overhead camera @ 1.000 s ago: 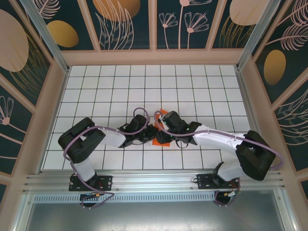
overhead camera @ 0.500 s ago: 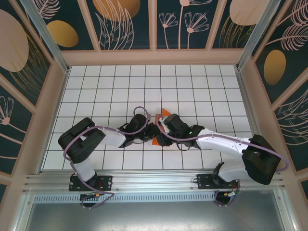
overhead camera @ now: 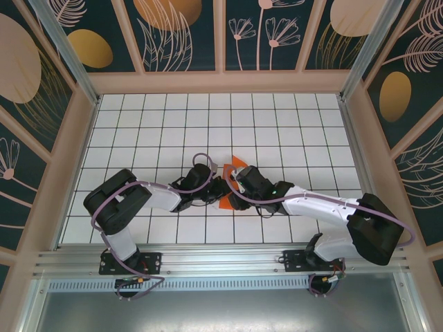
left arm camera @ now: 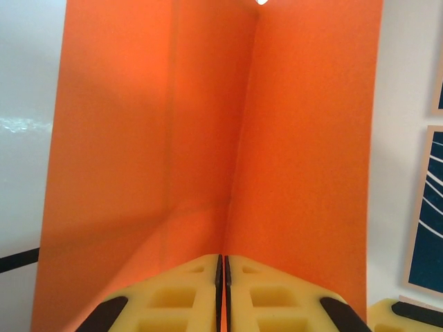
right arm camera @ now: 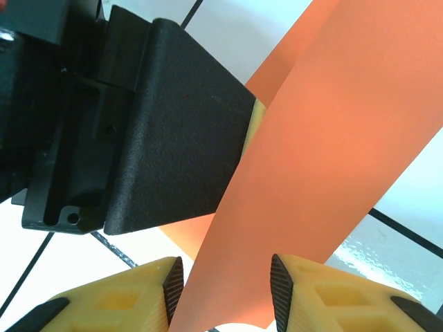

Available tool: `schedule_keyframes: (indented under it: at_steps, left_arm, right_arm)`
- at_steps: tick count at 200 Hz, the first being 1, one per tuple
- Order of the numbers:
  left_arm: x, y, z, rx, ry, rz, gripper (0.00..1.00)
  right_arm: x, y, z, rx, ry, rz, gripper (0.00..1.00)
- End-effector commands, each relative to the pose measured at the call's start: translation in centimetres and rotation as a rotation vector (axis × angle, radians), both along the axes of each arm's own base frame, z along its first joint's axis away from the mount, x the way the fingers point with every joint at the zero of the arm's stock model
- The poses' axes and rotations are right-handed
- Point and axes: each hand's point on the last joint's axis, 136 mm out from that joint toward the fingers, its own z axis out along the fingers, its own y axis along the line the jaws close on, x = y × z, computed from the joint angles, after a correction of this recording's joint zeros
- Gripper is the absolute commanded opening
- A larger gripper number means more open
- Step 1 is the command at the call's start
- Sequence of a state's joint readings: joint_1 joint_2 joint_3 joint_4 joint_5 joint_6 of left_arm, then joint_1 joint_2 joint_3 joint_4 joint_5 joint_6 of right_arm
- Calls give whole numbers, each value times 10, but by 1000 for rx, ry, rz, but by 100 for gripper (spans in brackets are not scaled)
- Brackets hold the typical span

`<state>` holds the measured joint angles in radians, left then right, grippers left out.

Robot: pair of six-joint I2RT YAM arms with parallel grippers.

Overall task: Fold a paper plane with a square sheet of paper (pick it up from the middle)
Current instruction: Fold the triangle a second time at the center of the table.

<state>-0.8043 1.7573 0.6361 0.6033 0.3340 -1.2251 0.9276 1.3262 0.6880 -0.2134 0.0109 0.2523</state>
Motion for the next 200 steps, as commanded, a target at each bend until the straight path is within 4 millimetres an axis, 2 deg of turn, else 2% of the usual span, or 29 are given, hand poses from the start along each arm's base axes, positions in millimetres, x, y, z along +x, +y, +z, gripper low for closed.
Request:
schedule_keyframes:
  at_steps: [1, 15, 72, 100, 104, 121, 150, 172, 200]
  left_arm:
    - [5, -10, 17, -53, -32, -9, 14]
    - [5, -9, 17, -52, -32, -7, 14]
    - [3, -2, 13, -23, -34, 2, 15]
    - [1, 5, 6, 10, -27, 14, 16]
    - [2, 5, 16, -3, -45, 17, 16]
    - [2, 14, 17, 30, -57, 40, 17]
    - [3, 37, 17, 116, -83, 111, 18]
    - [2, 48, 20, 140, -99, 138, 17]
    - [-1, 51, 21, 159, -98, 129, 14]
  right_arm:
    - [2, -4, 5, 14, -27, -22, 36]
    - [2, -6, 6, 13, -32, -32, 33]
    - [-1, -3, 9, 61, -6, -18, 4]
    - [0, 1, 11, 109, 16, -9, 2]
    - [0, 2, 13, 125, 17, -6, 2]
    - [3, 7, 17, 181, 33, -8, 2]
    - [8, 23, 25, 265, 68, 2, 1]
    - [10, 40, 32, 339, 108, 8, 1]
    - [10, 45, 24, 344, 143, -2, 0]
